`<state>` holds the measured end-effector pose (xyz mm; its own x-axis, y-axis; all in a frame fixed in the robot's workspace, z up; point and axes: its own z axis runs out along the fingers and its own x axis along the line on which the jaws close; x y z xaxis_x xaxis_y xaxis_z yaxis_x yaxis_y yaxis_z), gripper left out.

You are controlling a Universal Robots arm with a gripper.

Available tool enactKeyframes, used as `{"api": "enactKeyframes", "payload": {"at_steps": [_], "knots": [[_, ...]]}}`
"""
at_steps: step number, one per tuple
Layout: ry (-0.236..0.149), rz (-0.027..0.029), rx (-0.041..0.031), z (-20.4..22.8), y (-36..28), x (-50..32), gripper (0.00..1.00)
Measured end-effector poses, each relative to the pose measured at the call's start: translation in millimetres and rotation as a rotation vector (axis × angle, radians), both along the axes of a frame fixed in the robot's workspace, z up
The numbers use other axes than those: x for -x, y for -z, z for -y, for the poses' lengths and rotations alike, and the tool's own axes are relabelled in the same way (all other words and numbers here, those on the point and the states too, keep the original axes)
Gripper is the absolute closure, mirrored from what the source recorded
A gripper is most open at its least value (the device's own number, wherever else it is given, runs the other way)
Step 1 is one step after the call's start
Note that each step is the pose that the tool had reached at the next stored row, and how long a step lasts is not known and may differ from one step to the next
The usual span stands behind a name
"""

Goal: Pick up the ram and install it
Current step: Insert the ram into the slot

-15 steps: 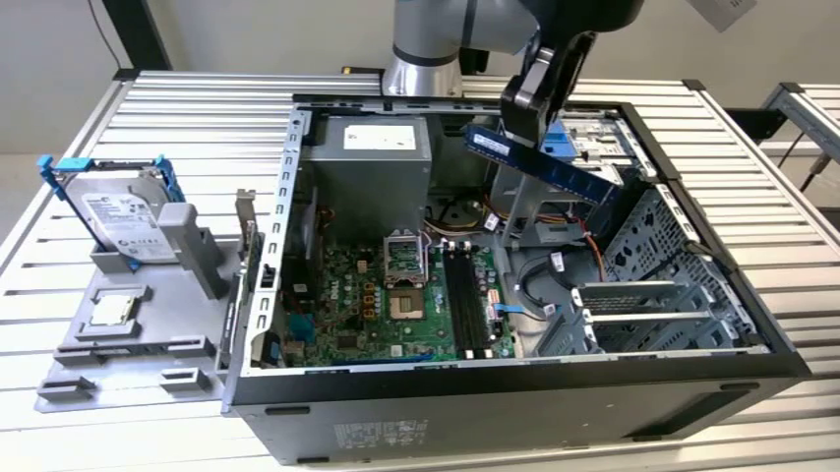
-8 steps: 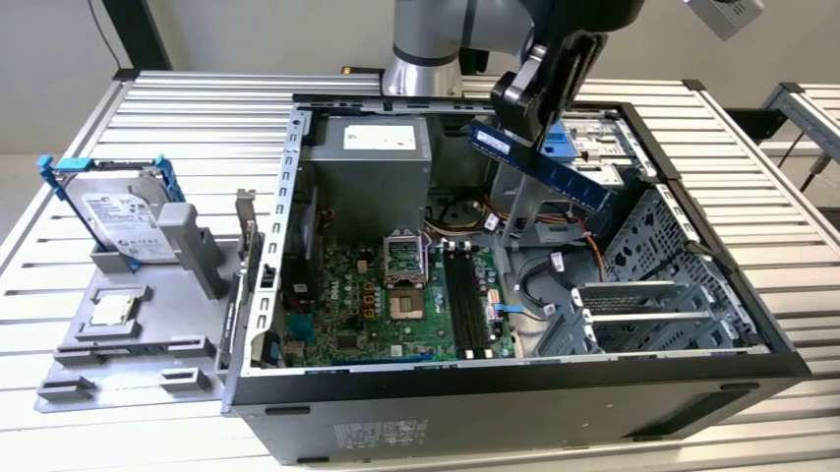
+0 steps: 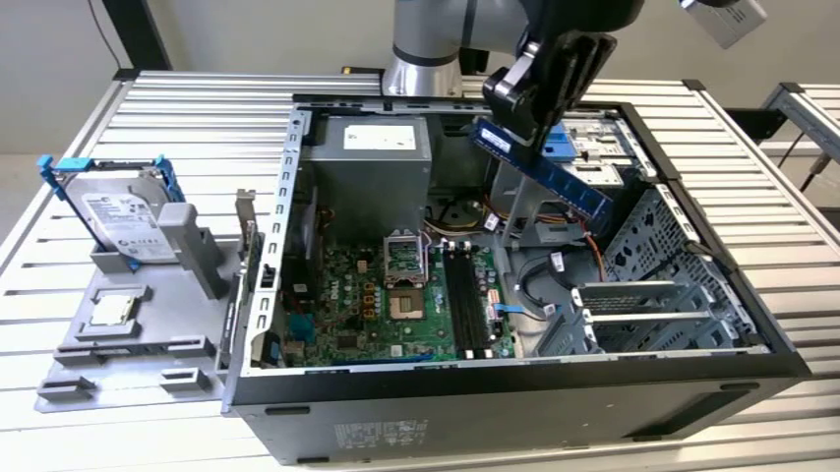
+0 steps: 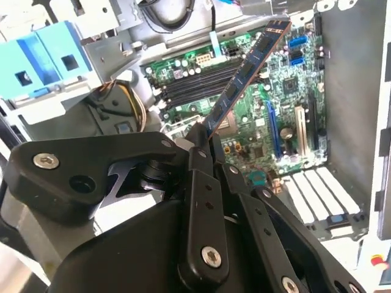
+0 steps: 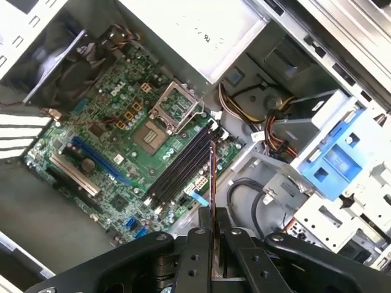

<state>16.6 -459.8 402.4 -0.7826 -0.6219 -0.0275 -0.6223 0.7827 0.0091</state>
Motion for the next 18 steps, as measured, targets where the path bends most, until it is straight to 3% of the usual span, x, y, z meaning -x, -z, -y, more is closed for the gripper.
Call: {"api": "enactKeyframes", "payload": {"at_steps": [18], "knots": [[0.289, 0.0, 0.0, 0.0, 0.7, 0.0, 1.0]]}}
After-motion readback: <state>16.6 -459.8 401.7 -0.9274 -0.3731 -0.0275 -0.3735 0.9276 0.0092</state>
